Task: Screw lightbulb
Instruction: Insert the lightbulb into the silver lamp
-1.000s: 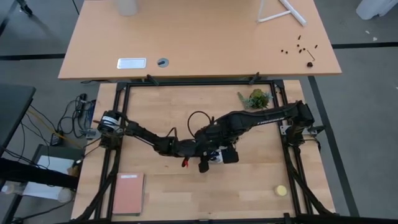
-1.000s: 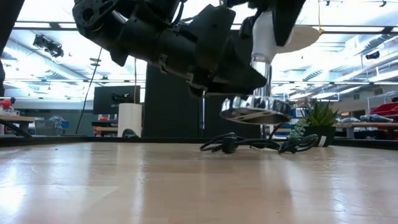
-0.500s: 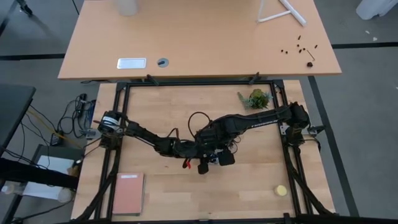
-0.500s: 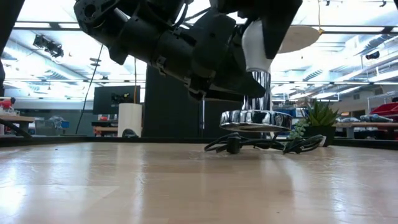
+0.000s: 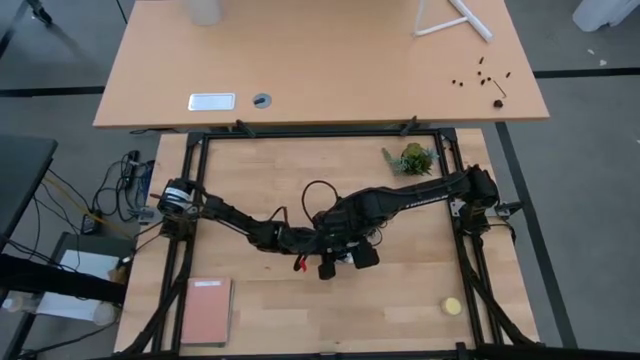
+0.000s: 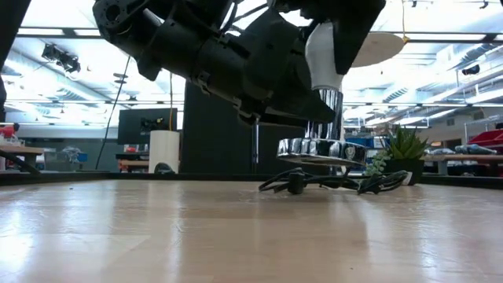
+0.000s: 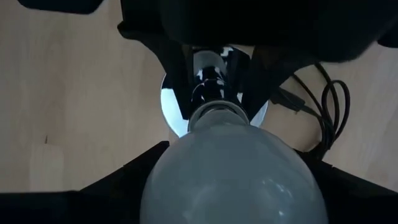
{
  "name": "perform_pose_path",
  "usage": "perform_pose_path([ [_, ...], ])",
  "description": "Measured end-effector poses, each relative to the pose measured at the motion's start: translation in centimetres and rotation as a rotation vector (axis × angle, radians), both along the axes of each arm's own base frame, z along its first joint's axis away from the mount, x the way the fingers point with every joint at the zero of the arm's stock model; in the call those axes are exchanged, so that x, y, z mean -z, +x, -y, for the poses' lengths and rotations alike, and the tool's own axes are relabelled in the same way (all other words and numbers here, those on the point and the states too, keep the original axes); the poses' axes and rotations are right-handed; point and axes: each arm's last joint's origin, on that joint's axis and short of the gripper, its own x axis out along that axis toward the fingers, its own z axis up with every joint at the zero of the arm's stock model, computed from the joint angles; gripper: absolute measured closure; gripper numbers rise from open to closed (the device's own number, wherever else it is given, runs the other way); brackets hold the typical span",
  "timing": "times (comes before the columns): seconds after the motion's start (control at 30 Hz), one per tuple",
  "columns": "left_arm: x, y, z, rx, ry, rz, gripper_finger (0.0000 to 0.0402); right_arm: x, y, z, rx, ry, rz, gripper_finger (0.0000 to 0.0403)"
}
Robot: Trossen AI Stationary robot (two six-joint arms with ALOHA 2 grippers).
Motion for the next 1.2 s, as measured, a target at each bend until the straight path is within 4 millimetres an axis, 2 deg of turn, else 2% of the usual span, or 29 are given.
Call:
perform_pose_path([
  [0.33, -0.1, -0.2, 0.8, -0.053, 0.050, 0.011, 0.0218, 0.1, 0.6, -0.1, 0.055, 0.001, 0.051, 0.0128],
  [1.07, -0.1, -0.7, 1.2, -0.247, 0.070, 0.034, 0.0218, 0.1, 0.9, 0.2, 0.733, -0.100, 0.155, 0.0131],
  [1.2, -0.2, -0.7, 1.3, -0.253, 0.071, 0.034, 0.0218, 0.1, 1.0, -0.1, 0.729, -0.111, 0.174, 0.0134],
])
